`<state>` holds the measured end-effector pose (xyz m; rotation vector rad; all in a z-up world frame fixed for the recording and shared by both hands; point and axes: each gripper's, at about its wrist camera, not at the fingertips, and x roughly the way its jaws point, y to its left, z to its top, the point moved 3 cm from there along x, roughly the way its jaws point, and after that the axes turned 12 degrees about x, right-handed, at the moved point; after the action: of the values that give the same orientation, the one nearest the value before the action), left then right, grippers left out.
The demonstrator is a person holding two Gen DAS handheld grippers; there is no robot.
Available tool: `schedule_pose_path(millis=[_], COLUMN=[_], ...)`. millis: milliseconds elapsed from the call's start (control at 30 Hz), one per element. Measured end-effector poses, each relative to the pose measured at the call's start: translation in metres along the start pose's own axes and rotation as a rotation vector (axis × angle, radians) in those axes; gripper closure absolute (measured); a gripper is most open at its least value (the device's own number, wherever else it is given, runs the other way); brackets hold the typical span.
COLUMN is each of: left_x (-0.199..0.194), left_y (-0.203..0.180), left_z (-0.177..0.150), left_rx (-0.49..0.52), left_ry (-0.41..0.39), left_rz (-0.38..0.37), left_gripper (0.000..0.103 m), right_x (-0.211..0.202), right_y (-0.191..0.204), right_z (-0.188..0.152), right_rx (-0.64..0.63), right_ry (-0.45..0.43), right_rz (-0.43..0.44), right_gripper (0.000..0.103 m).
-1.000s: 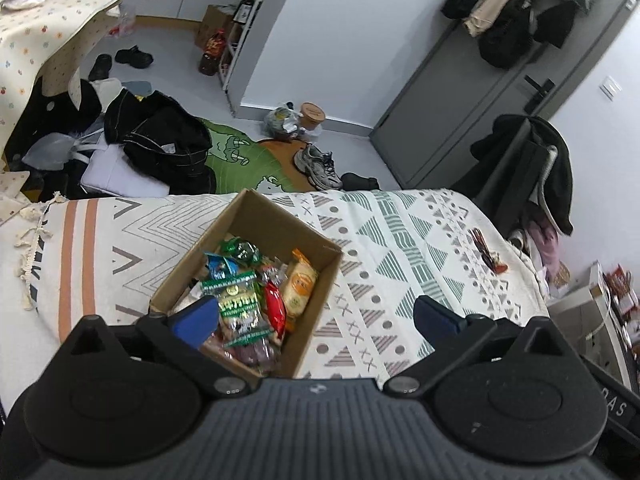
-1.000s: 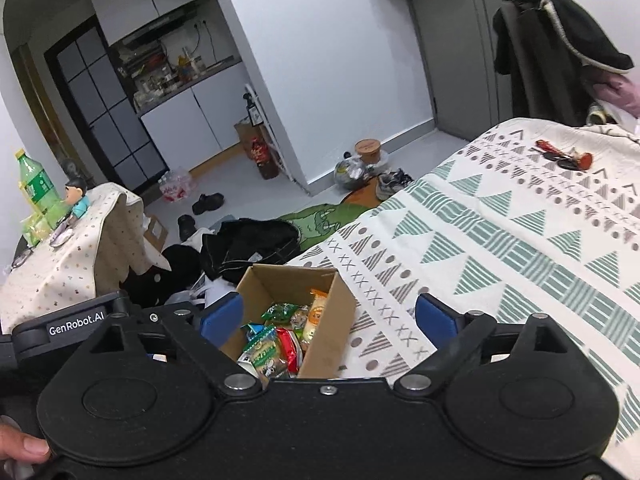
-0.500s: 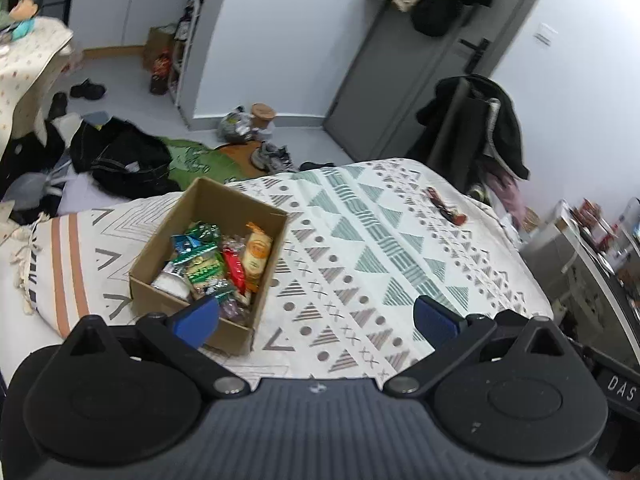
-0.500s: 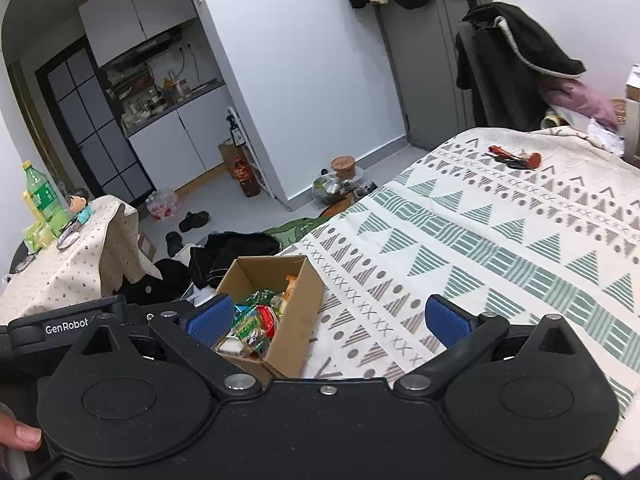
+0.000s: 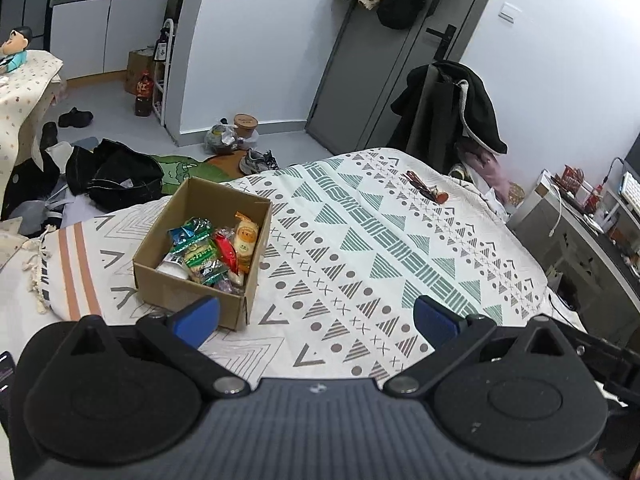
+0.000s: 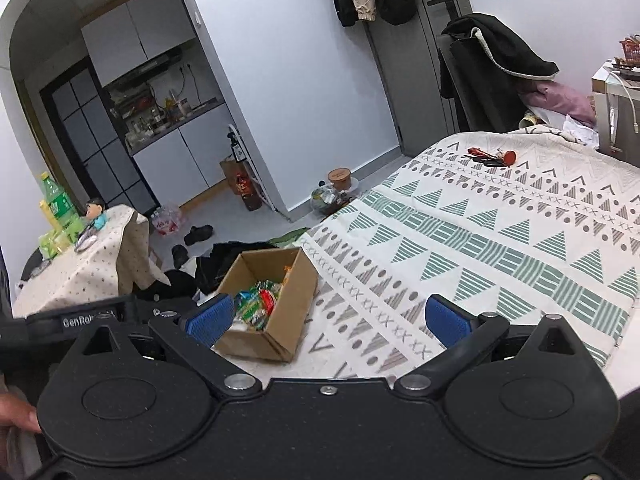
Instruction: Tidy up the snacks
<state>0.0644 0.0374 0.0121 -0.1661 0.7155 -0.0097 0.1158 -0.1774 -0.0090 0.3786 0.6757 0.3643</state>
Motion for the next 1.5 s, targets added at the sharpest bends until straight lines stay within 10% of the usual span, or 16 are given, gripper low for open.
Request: schedule_pose_path(millis=[1500], left_x=[-0.01], left_y=[0.011], left_z=[-0.028], left_rx=[0.125], left_ry=[0.034], left_rz=[0.058], left_gripper=[0.0], right_x=[-0.002], right_y=[-0.002], right_z=[-0.023], right_rx=[-0.051], right_ry=[0.039], right_rz=[-0.032], right_gripper=[0.0])
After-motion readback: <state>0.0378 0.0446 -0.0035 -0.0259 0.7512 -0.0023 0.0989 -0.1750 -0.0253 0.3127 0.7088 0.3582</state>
